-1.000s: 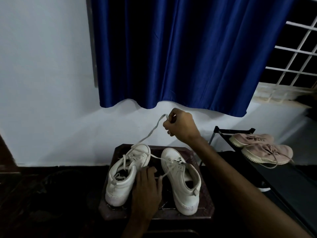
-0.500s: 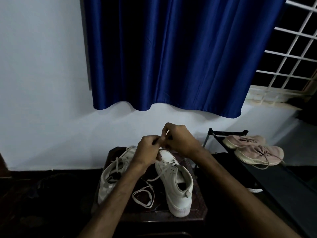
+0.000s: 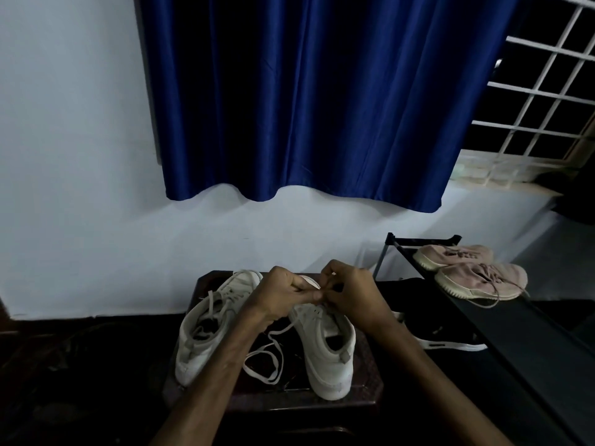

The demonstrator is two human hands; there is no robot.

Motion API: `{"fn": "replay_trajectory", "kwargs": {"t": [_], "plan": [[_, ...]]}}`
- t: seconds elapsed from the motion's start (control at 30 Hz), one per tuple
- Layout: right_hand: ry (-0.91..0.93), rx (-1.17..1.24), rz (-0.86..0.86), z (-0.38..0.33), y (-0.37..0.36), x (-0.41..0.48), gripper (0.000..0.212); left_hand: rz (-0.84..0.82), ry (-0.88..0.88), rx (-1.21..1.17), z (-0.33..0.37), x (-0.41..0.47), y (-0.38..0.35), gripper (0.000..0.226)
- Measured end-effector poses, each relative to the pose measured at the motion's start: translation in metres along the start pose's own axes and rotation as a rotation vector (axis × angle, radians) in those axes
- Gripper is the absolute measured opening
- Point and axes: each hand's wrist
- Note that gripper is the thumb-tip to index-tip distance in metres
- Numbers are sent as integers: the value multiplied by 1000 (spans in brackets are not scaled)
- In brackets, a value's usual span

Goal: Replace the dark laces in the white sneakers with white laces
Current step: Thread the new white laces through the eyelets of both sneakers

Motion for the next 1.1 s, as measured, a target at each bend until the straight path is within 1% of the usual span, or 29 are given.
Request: {"fn": "replay_trajectory", "kwargs": {"t": [0.1,0.23,0.27,0.33,0.37,0.53,0.6,0.67,0.7,0.73,0.77,0.8,0.83,0.87,0.93,1.0,1.03,1.1], "plan": [[1,-27,-37,1,4,1,23,-72,2,57,2,1,1,21],[15,-153,-145,-4,17,13,26,-136,-55,140,2,4,7,24],[9,-145,-182,-6,21,16,25,-123,-63,144,1,5,8,21],[5,-95,-230,-9,29,22,21,-14,-74,151,-2,8,7,6],[14,-89,-225,-10,31,24,20,38,-81,170,-3,10,6,3],[50,-265,-99,-13,24,33,23,108,-85,222,-7,16,-2,9],[48,-233,-66,-11,22,32,23,119,-81,144,-10,15,-2,6],[20,-168,-24,-5,22,27,24,158,-60,28,-15,14,-3,8],[-12,-172,-28,1,22,23,25,215,-51,0,-20,14,-4,9],[-49,-226,-73,8,20,19,27,279,-48,3,-26,15,-3,11],[-84,-312,-156,15,18,13,28,321,-41,13,-30,17,-4,13],[-112,-383,-252,21,15,8,29,332,-30,20,-33,18,-7,14],[-132,-402,-318,27,12,3,30,320,-11,18,-35,18,-11,14],[-146,-376,-348,29,12,0,30,307,1,14,-36,18,-15,14],[-144,-333,-350,30,13,-3,27,302,3,12,-38,20,-24,16],[-106,-358,-347,32,11,-2,23,309,-1,17,-41,24,-32,25],[-85,-377,-329,34,9,-2,23,311,6,39,-44,27,-35,24],[-72,-395,-247,40,3,-3,25,310,29,158,-47,27,-42,24]]}}
Point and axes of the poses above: each hand's wrist, its own x-axis towards the middle knuckle, its own y-axis out of the back of the hand, z = x × y, and after that the axes turned 3 degrees about -z, right-handed
